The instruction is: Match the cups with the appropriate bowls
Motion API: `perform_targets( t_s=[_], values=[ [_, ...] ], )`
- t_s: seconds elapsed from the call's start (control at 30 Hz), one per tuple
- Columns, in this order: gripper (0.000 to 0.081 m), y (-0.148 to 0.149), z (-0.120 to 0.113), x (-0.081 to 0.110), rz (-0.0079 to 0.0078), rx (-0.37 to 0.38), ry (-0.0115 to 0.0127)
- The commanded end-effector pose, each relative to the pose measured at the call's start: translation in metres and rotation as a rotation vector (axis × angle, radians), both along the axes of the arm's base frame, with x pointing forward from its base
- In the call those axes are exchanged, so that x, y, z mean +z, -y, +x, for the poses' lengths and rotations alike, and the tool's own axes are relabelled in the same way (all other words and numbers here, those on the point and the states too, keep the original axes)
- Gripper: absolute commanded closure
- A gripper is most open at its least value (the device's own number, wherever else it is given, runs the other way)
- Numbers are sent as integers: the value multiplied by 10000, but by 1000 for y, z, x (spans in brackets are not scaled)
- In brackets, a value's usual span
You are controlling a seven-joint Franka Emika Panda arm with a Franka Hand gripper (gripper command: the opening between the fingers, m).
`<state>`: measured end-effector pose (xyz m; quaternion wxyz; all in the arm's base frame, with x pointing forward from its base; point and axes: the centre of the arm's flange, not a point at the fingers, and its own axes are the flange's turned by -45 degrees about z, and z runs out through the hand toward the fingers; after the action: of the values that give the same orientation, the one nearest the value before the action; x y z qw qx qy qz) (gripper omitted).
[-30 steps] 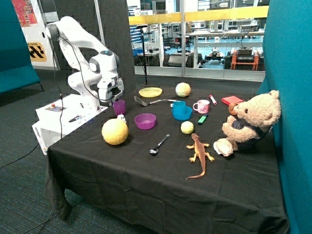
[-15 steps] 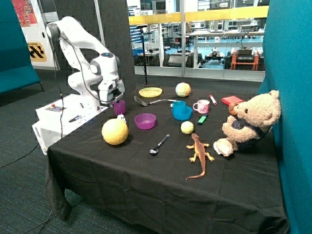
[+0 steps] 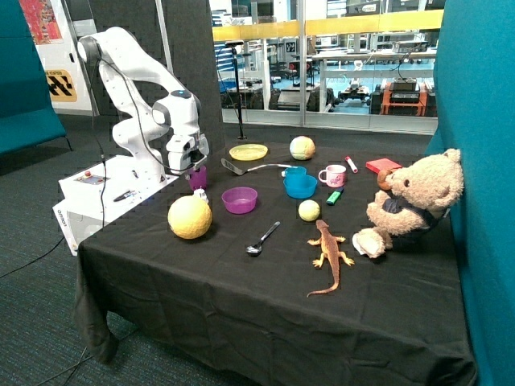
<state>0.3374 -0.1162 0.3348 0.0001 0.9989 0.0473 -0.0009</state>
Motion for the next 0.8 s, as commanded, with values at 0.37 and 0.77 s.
perform_targets(
  t_s=[0.37, 0.77],
  values=[
    [806, -4, -1, -9, 2, -223, 18],
    [808, -6, 1, -7, 2, -156, 18]
  ],
)
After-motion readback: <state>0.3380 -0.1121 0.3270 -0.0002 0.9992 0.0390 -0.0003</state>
